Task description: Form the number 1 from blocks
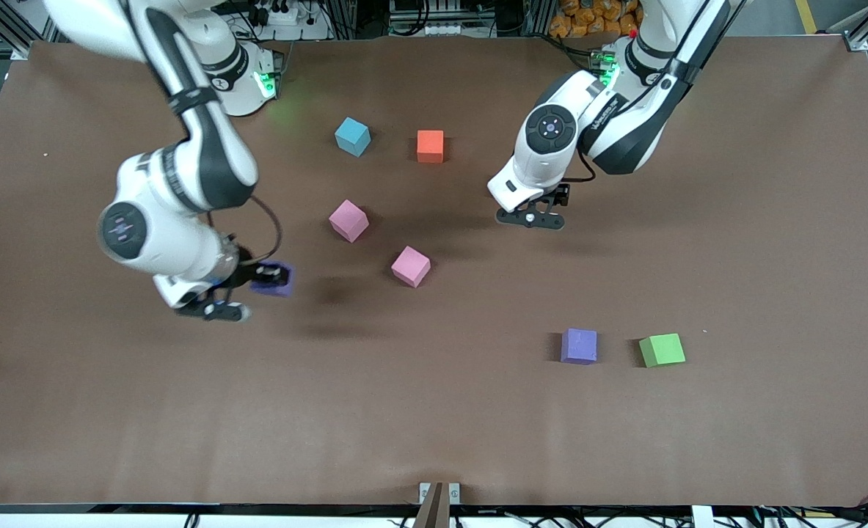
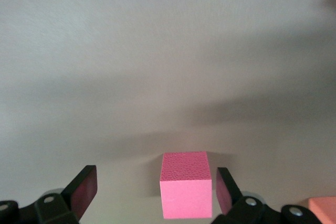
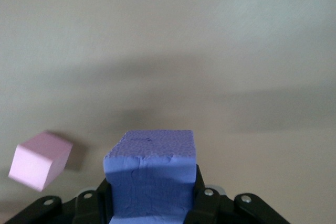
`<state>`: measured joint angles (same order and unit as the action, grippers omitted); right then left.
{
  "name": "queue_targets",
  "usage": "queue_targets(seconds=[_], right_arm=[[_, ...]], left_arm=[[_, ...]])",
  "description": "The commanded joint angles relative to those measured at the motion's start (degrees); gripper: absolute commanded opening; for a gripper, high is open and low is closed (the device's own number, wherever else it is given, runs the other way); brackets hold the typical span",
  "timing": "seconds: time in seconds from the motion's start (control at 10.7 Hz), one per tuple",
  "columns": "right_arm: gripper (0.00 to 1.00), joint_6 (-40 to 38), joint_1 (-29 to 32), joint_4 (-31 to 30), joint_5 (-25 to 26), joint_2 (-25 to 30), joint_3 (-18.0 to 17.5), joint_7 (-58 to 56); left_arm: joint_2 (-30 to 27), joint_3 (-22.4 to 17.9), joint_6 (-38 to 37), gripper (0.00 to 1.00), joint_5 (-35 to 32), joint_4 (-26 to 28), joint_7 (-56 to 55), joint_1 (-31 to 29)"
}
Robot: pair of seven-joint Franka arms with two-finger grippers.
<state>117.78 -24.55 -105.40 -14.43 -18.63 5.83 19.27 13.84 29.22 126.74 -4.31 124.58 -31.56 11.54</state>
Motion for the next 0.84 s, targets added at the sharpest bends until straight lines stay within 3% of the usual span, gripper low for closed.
queue_targets(seconds=[0.0,0.37,0.75], right_arm=[[0.46,3.9,-7.3,-8.3,1.0,5.5,0.5,8.6],[0.46,17.1,-17.0,-23.8,0.7,12.0,-1.6,15.2],[0.46,21.9,-25.7,-24.3,0.7,10.0,-4.3,25.2]], left_arm=[[-1.8,0.9,3.7,1.00,-0.3,5.9,0.2,-0.8],[-1.3,0.9,3.9,1.00,6.1,7.1,-3.7,-0.5],[0.5,0.9,5.8,1.00,9.1,7.3,-6.6,0.6]])
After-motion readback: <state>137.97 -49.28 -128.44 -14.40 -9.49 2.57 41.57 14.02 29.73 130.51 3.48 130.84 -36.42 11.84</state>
